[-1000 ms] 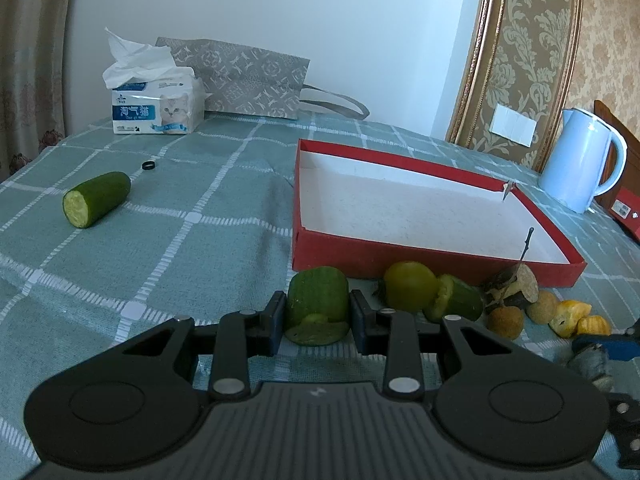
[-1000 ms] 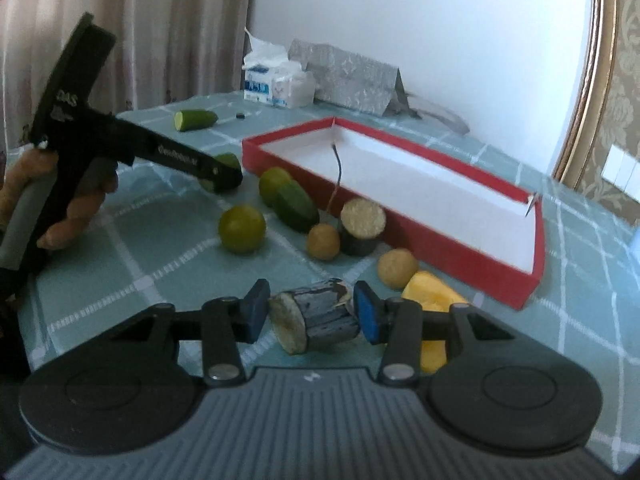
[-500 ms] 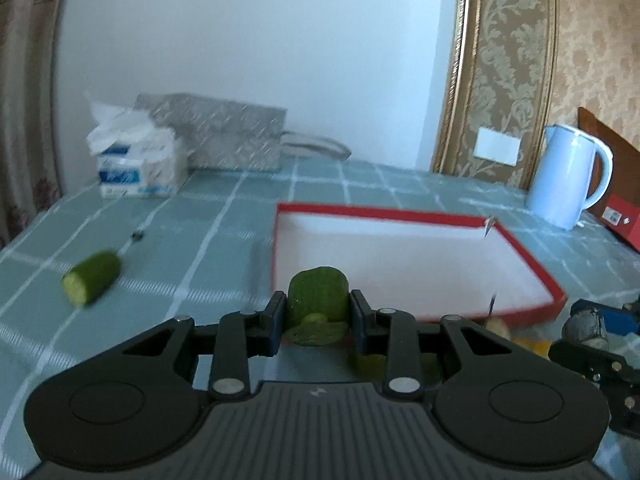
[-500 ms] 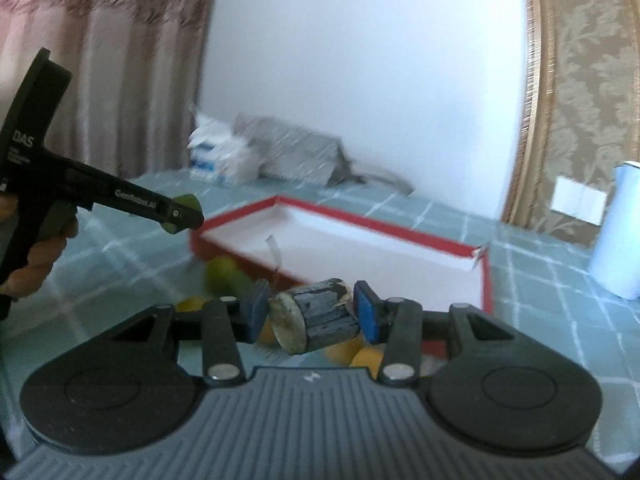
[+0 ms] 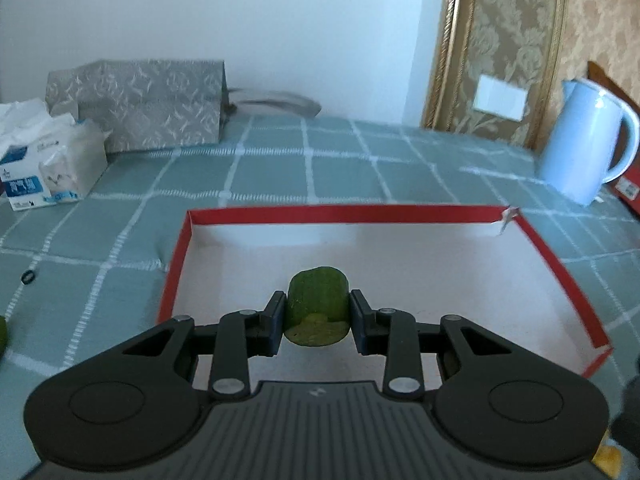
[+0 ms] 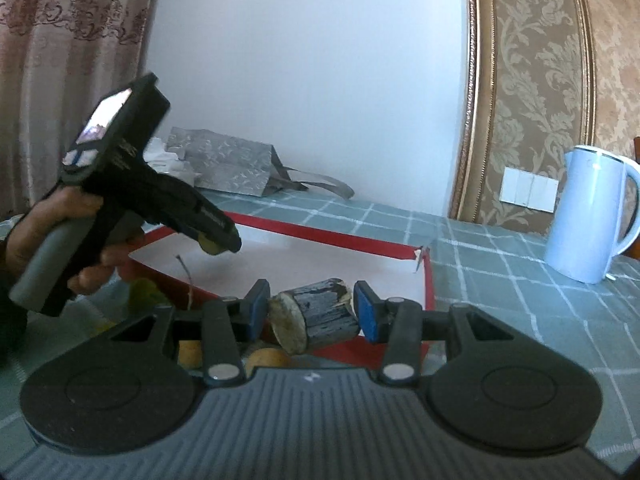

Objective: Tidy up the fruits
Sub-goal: 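Carry the cucumber chunk into the tray and open the left gripper while the right gripper lifts the eggplant chunk, then lower the eggplant chunk into the tray and open the right gripper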

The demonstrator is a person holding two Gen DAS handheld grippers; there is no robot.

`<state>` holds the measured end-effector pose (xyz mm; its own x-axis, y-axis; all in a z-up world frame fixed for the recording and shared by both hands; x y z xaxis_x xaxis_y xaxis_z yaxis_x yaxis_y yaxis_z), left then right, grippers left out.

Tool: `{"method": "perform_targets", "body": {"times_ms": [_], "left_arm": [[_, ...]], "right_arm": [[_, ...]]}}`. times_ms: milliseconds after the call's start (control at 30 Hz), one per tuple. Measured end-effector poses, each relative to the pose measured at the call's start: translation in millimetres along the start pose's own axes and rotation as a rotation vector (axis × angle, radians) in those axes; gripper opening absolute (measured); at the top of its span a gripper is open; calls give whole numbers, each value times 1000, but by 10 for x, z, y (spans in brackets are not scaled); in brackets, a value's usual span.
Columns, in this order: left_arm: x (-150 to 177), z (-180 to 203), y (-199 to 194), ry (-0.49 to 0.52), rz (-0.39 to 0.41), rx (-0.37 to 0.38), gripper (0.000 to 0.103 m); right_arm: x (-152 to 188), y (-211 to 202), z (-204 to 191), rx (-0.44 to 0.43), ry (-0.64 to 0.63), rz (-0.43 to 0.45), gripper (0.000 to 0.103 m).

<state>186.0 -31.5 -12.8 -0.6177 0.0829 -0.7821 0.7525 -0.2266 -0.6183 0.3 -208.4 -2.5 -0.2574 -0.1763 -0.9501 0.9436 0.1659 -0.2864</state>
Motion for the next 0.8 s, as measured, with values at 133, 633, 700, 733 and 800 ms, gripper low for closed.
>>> {"method": "perform_targets", "body": {"times_ms": [133,633,700,733,800], "left_arm": [[37,16,68,27,-3,-26,35],[327,-428,-820,-161,275,-78,84],[445,-512,-997,-198,309,-85,90],[526,-547,-1061,-213,314,-100,94],[657,-600,-1136,-221,292,-107,95]], "right_arm": [[-2,20,33,-2,21,-10,44],[13,8,14,13,9,-5,44],[16,-2,6,19,2,-1,44],[22,-2,5,18,2,-3,44],[30,2,4,18,-1,-7,44]]}}
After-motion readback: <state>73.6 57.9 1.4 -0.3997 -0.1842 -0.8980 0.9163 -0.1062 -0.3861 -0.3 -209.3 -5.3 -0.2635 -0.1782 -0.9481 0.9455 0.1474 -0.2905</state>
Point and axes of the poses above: each gripper's, at about its wrist camera, not at the fingertips, and y roughly the way its jaws point, z to its right, x to its underside, the point moved 3 cm from there along y, roughly the way its jaws point
